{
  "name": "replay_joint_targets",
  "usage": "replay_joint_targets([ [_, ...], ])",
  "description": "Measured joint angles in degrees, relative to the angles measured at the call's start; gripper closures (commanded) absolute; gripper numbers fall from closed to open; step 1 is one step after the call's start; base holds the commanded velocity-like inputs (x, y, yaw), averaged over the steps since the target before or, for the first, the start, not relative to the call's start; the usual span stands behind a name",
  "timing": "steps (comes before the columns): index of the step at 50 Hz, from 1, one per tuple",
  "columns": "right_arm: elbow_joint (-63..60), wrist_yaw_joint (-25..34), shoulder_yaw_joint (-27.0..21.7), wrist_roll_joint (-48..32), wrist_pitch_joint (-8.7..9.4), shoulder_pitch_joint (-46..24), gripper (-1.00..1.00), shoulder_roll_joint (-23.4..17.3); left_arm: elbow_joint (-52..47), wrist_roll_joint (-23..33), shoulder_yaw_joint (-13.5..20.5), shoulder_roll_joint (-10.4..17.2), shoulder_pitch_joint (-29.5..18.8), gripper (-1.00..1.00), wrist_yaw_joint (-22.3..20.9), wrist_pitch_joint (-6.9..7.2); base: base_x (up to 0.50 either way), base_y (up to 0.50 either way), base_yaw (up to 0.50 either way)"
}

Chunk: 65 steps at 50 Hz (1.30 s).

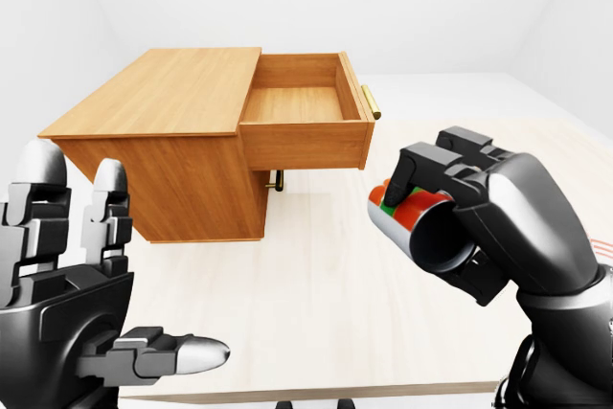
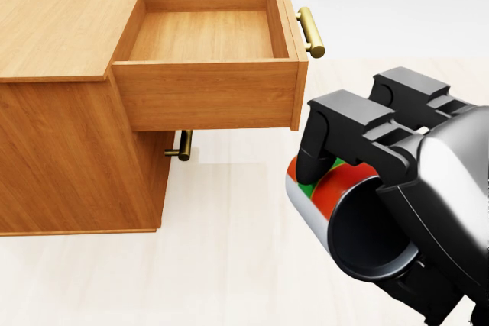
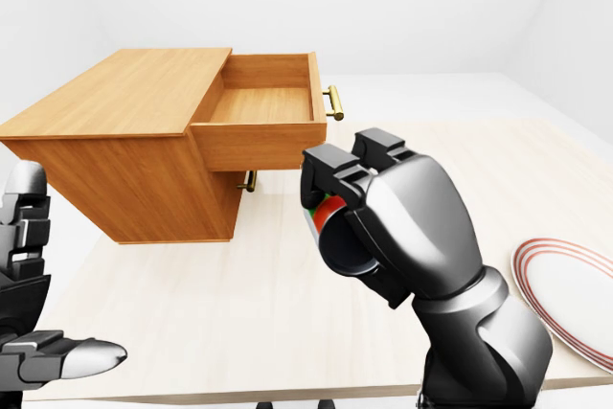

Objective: Put the ketchup in the top drawer of the cabinet.

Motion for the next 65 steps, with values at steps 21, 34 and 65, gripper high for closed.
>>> replay_joint_targets([
  [21, 21.46, 0.00, 0.91, -8.57, 0.00, -32.03, 1.00, -6.63, 0.00, -1.14, 0.46, 0.88, -0.26, -1.00, 0.96, 0.00, 0.00, 0.00, 0.00],
  [34, 51.98, 0.00, 0.82, -2.15, 0.00, -53.19, 1.00, -9.57, 0.00, -1.01, 0.52, 0.82, -0.60, -1.00, 0.98, 0.00, 0.00, 0.00, 0.00],
  [65, 109.12, 0.00, 2.56, 9.41, 0.00, -81.41, 1.00, -9.10, 0.00, 1.11, 0.32, -0.87, -1.45, -1.00, -0.67, 0.00, 0.00, 0.00, 0.00],
])
